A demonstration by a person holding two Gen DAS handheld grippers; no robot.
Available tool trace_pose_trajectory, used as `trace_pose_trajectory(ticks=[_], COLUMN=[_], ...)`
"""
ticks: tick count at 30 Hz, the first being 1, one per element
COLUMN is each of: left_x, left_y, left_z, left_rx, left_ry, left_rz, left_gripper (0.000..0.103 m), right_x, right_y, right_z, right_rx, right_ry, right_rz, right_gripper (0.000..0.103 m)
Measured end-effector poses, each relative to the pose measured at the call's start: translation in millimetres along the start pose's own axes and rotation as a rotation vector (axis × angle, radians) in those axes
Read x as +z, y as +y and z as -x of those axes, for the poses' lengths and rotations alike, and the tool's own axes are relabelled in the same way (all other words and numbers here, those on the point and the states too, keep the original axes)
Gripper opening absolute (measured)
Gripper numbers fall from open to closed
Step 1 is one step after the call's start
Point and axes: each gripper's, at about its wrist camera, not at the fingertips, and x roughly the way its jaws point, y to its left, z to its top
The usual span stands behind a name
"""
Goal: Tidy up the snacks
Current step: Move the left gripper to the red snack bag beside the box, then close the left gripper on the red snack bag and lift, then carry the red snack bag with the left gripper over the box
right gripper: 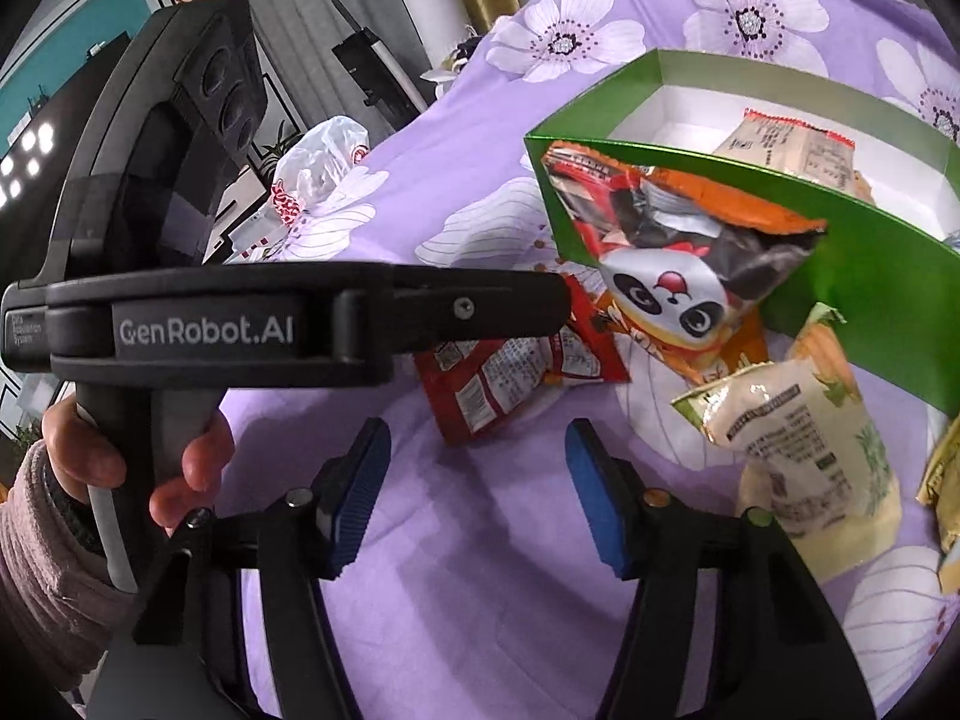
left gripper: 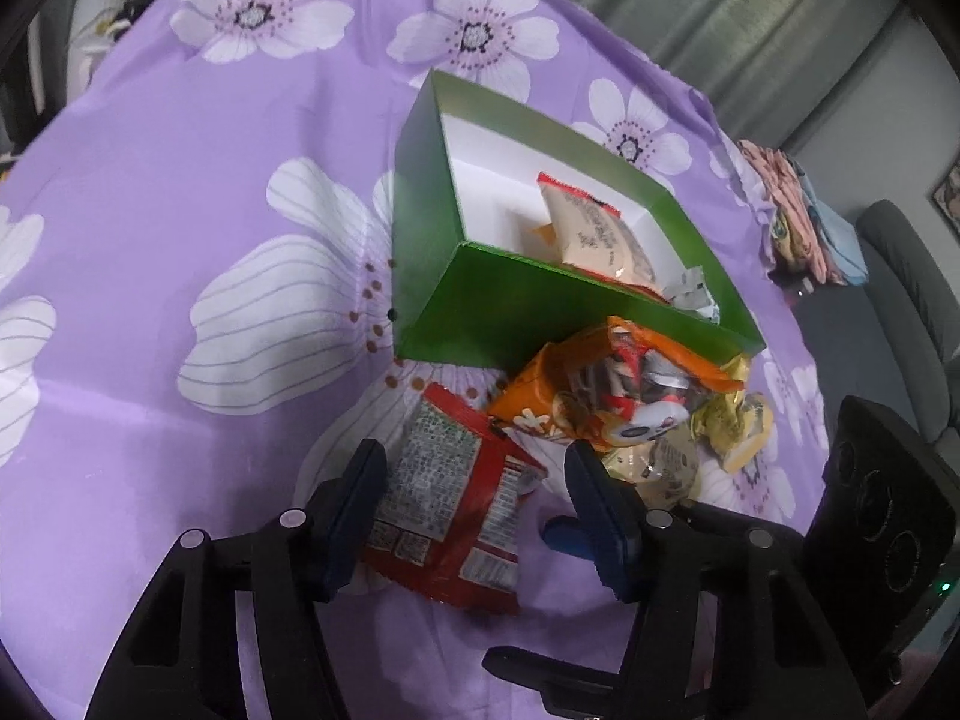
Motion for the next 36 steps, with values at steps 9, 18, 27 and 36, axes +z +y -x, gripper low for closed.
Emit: trace_pose_trajectory(ticks=[9,18,27,36], left_x=[-3,-12,-25,-36], left_y=[16,15,-3,-54], left_z=[-2,-1,18,52], left_rx=[-0.038,-0.055,-0.020,0.006], left_ry=[0.039,0.030,-0.014,-0.080], left_rz=[0.050,0.086,0.079,0.002], left_gripper=[0.047,0.038,0.037,0.037], right_x=[15,18,10,-3], right_y=[-3,-14,0,13], right_z=[-14,-17,-3,43], right_rx=[-0.014,0.004,-0.006,-0.014], right_ry=[0.002,0.028,-0.002,-0.089], right_rz=[0.011,-0.023,0.039,0.074], right_gripper=[0.051,0.033,0.028,0.028])
